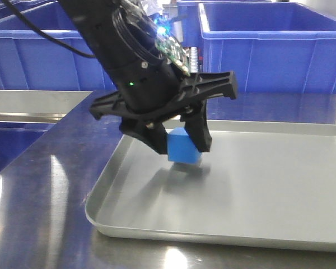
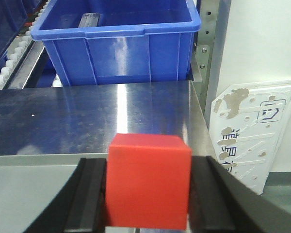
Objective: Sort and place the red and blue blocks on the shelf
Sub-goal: 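Lift the blue cube with the left gripper off the tray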
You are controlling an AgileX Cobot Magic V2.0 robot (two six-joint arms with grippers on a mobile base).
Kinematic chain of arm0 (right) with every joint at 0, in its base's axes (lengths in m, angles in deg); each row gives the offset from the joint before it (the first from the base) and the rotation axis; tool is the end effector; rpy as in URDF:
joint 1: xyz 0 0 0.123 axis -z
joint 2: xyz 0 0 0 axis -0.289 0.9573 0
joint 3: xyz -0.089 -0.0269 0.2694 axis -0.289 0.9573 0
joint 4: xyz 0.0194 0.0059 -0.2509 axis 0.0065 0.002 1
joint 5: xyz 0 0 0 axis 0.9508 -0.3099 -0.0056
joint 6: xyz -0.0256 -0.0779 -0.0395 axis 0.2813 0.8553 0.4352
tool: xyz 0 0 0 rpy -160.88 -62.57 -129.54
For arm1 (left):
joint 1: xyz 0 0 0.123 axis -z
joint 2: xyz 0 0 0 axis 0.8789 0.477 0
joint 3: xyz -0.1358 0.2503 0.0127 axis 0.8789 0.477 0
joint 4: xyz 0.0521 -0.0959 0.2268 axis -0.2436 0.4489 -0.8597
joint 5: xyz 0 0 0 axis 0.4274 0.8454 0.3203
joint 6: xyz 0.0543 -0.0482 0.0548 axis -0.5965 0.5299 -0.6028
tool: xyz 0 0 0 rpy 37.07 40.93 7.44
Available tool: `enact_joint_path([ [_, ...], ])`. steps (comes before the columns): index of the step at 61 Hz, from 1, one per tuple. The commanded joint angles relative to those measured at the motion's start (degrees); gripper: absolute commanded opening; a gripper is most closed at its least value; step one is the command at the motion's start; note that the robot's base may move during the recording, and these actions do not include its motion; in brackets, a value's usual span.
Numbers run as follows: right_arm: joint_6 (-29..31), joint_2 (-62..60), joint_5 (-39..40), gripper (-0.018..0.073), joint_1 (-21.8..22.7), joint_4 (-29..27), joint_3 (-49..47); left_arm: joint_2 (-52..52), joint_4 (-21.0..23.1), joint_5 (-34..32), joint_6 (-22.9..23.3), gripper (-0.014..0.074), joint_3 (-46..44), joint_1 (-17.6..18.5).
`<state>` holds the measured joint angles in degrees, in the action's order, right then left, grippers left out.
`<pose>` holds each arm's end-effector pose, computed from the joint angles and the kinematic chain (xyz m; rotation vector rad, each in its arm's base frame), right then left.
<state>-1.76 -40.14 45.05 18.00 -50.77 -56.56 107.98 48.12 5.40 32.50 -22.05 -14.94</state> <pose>0.0908 -0.0042 0.2985 0.1554 1.7836 0.0582 0.2577 -0.2831 0.2208 0.4346 2.6497 -0.5718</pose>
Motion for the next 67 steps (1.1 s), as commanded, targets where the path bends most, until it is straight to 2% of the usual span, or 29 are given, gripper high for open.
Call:
enact_joint_path([
  [1,0.2,0.2,5.6,0.0049,0.4,0.9,-1.7,-4.7,-1.5,-2.2,0.4,0.0123,-2.0,0.1],
  [13,0.2,0.2,5.6,0.0049,0.4,0.9,-1.7,-9.4,-4.7,-1.8,0.4,0.0123,-2.0,-1.7],
  [21,0.2,0.2,5.6,0.0049,0.4,0.9,-1.7,-13.1,-8.9,-0.6,0.4,0.0123,-2.0,-3.5],
  [39,0.2,0.2,5.6,0.0049,0.4,0.9,-1.7,-23.1,-17.3,3.6,0.4,0.0123,-0.9,-9.9],
  [67,0.2,0.2,5.6,0.0049,0.4,0.9,-1.7,-43.0,-18.5,0.3,0.4,0.0123,14.4,-24.0],
])
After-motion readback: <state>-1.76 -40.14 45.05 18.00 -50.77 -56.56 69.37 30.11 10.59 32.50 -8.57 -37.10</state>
